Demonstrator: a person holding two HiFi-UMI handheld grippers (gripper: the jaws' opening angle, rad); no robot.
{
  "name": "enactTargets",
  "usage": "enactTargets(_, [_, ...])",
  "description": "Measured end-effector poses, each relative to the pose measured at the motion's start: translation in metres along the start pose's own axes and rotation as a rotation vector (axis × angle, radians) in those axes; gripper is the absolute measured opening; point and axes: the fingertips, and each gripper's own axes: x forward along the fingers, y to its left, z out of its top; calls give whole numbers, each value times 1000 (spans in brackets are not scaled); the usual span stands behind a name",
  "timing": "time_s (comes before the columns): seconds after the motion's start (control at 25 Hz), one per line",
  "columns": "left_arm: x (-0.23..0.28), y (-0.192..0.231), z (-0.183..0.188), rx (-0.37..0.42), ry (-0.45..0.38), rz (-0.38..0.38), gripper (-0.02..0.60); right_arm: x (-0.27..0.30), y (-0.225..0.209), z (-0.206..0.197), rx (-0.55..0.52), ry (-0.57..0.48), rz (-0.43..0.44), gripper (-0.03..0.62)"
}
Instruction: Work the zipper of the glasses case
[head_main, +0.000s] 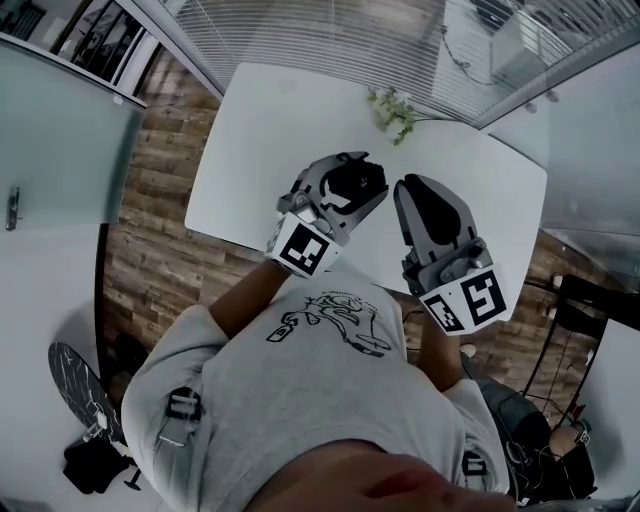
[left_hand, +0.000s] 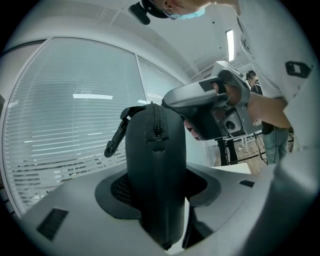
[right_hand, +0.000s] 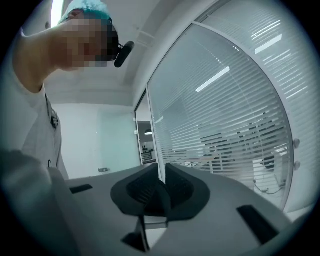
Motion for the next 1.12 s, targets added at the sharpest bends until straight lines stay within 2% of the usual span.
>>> enactTargets(0.36, [9, -12, -13, 93, 29, 10, 228, 13, 13, -15, 19, 79, 104, 98])
enactTargets(0.6, [12, -16, -12, 204, 55, 25, 229, 15, 14, -24, 31, 129, 129, 110])
enactTargets(0.76, [17, -11, -17, 252, 78, 40, 230, 16, 15, -28, 22, 138, 156, 50])
enactTargets(0.92, [19, -9, -21, 250, 80, 38, 230, 17, 13, -28, 43, 122, 174, 9])
enactTargets(1.12, [20, -10, -19, 202, 59, 22, 230, 13, 4, -20, 113, 52, 148, 3])
